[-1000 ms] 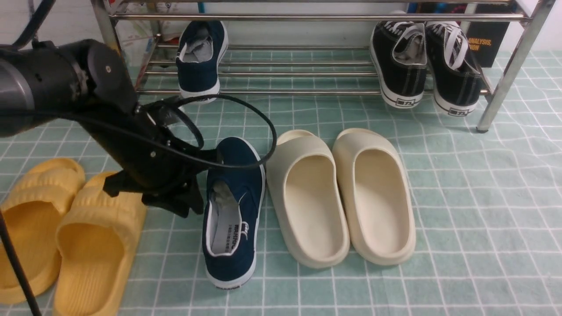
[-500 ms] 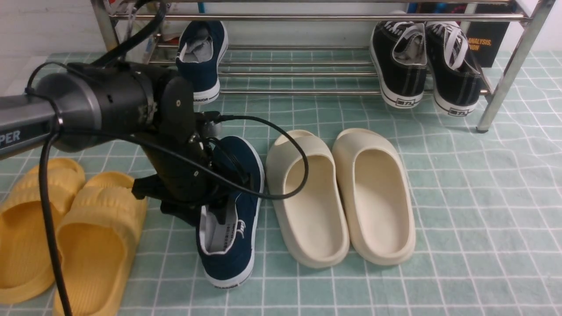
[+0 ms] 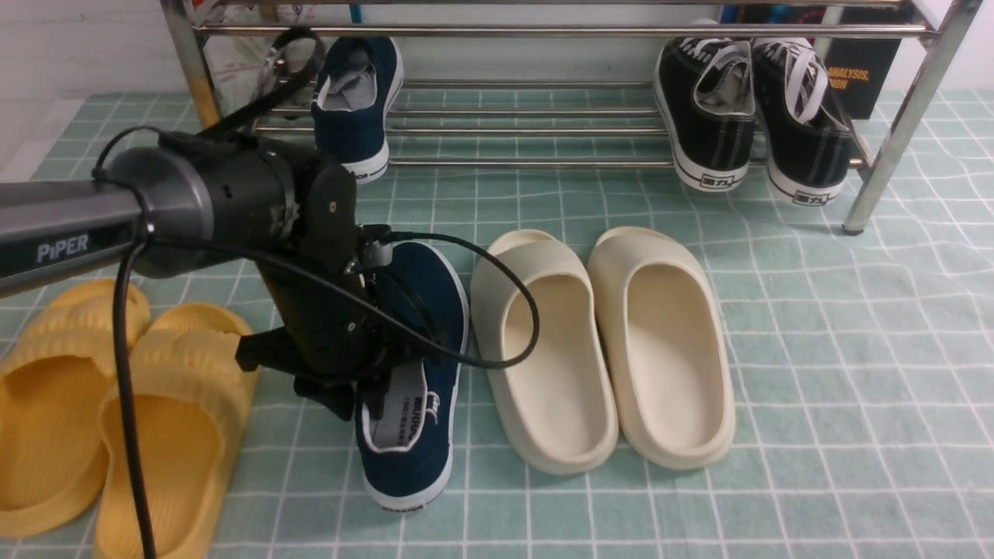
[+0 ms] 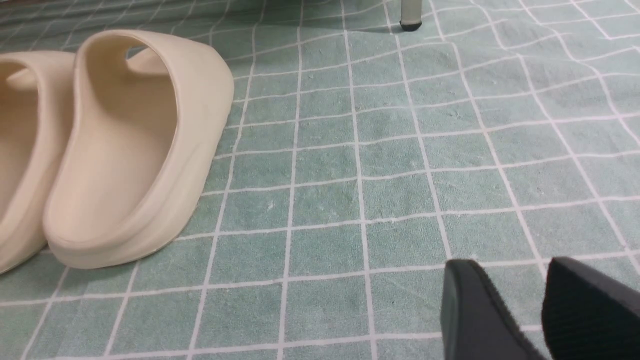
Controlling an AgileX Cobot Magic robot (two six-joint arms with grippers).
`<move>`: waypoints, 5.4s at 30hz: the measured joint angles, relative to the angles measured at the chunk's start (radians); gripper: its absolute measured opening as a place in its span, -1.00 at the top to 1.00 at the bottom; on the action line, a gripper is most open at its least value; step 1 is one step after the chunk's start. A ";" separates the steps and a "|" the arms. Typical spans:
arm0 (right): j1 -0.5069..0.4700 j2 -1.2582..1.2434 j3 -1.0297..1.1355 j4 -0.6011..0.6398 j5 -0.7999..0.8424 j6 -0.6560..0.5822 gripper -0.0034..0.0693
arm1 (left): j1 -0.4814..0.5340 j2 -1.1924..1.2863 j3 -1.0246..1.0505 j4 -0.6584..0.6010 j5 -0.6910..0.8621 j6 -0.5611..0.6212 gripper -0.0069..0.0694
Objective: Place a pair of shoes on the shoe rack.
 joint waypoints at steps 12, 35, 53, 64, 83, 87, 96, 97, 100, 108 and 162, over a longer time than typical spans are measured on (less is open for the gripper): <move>0.000 0.000 0.000 0.000 0.000 0.000 0.23 | 0.000 -0.041 -0.350 0.019 0.019 0.025 0.83; 0.000 0.000 0.000 0.000 0.000 0.000 0.23 | 0.079 0.418 -1.008 0.051 0.141 -0.045 0.83; 0.000 0.000 0.000 0.000 0.000 0.000 0.23 | 0.085 0.453 -1.012 0.074 -0.087 -0.006 0.09; 0.000 0.000 0.000 0.000 0.000 0.000 0.23 | 0.069 0.390 -1.012 0.050 0.052 0.006 -0.12; 0.000 0.000 0.000 0.000 0.000 0.000 0.23 | -0.058 0.462 -1.017 0.014 0.131 0.153 0.85; 0.000 0.000 0.000 0.000 0.000 0.000 0.23 | -0.053 0.465 -1.017 0.098 0.090 0.073 0.85; 0.000 0.000 0.000 0.000 0.000 0.000 0.23 | -0.052 0.457 -1.017 0.149 0.058 0.054 0.85; 0.000 0.000 0.000 0.000 0.000 0.000 0.23 | -0.052 0.454 -1.017 0.156 0.055 0.054 0.85; 0.000 0.000 0.000 0.000 0.000 0.000 0.23 | -0.051 0.438 -1.017 0.161 0.065 0.058 0.85; 0.000 0.000 0.000 0.000 0.000 0.000 0.23 | -0.050 0.363 -1.017 -0.043 0.349 0.285 0.85; 0.000 0.000 0.000 0.000 0.000 0.000 0.23 | -0.050 -1.491 0.694 -0.001 -0.355 0.103 0.85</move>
